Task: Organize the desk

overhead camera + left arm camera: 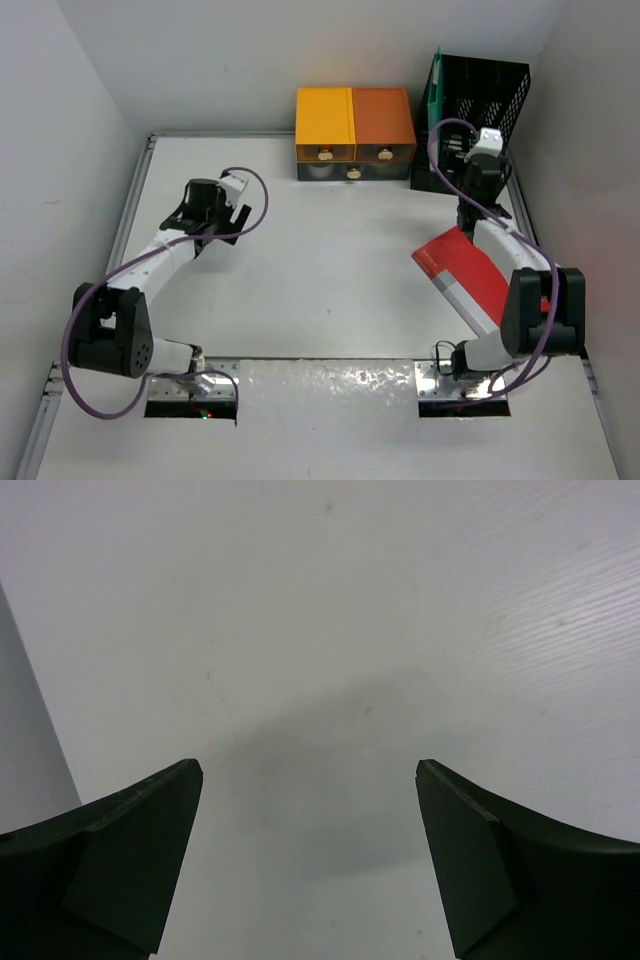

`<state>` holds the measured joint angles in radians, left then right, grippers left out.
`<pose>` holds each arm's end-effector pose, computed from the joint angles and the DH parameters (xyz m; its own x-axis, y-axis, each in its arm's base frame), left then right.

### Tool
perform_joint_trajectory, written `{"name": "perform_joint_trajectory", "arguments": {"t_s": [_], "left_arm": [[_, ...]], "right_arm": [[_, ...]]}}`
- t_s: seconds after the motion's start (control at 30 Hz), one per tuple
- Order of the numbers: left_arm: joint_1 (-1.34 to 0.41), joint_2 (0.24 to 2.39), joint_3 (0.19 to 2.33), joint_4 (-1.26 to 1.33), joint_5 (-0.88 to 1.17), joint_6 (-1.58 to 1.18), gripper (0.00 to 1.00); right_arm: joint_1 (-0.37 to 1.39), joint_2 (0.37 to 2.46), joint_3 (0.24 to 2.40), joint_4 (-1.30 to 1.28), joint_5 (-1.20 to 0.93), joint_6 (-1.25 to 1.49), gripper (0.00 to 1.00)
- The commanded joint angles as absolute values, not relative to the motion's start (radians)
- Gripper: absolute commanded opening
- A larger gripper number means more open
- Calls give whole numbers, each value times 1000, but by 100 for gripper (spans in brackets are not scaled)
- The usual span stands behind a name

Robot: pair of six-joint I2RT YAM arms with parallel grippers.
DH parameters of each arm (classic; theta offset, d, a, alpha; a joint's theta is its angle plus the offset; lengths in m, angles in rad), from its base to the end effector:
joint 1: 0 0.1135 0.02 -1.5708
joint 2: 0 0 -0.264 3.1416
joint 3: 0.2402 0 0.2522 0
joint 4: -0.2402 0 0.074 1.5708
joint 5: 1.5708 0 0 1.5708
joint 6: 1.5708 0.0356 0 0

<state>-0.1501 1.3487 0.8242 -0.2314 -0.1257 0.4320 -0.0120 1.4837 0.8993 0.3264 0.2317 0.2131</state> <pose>0.2810 -0.0380 0.2253 -0.5916 0.5096 -0.6248 0.3368 0.8603 0.3828 0.3394 -0.0123 0.2637 -0.1999 0.2083 -0.9574 0.2824 0.9479 0.1472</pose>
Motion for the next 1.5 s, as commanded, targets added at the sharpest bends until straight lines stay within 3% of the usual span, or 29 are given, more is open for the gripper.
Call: {"name": "perform_joint_trajectory", "arguments": {"t_s": [0.0,0.17,0.27,0.4,0.6,0.7,1.07,1.3,1.47], "left_arm": [[-252,1356,972,-302,-38,463,86],[-509,1483,1193,-435,24,472,84],[-601,1586,1317,-500,72,450,82],[-647,1652,1362,-494,146,422,82],[-673,1677,1368,-479,156,414,82],[-680,1672,1368,-479,163,410,82],[-696,1765,1414,-474,186,405,82],[-699,1845,1499,-476,331,399,82],[-706,1848,1460,-316,293,336,82]], "right_arm": [[-40,1468,838,102,250,354,99],[-170,1463,842,-196,268,481,99],[-276,1350,691,-158,249,552,99],[-428,1177,485,-126,345,664,99],[-610,1134,402,-227,429,796,99],[-704,1068,318,-192,373,839,99],[-738,1041,345,-186,394,761,99],[-739,1147,290,-34,203,758,99],[-732,1190,302,43,65,713,99]]}}
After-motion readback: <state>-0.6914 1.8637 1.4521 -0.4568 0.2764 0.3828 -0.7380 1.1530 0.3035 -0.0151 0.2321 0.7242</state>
